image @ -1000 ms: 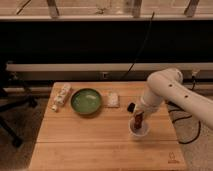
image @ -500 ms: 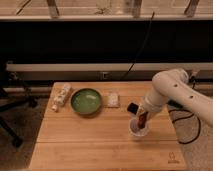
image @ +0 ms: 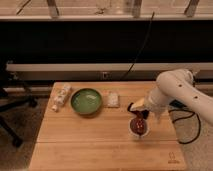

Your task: Place the pepper in the ceramic cup

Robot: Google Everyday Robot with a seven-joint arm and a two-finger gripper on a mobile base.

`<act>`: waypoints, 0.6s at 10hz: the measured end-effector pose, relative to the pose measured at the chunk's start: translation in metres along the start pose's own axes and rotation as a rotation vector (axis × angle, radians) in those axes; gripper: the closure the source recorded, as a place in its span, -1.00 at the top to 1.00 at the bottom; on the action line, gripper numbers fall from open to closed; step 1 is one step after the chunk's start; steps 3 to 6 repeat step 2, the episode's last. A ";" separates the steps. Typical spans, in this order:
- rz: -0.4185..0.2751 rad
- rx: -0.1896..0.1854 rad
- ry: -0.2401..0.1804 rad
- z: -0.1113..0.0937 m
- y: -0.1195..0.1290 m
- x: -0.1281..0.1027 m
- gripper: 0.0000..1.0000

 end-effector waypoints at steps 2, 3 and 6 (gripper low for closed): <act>-0.007 -0.008 -0.002 0.001 -0.004 -0.001 0.60; -0.007 -0.008 -0.002 0.001 -0.004 -0.001 0.60; -0.007 -0.008 -0.002 0.001 -0.004 -0.001 0.60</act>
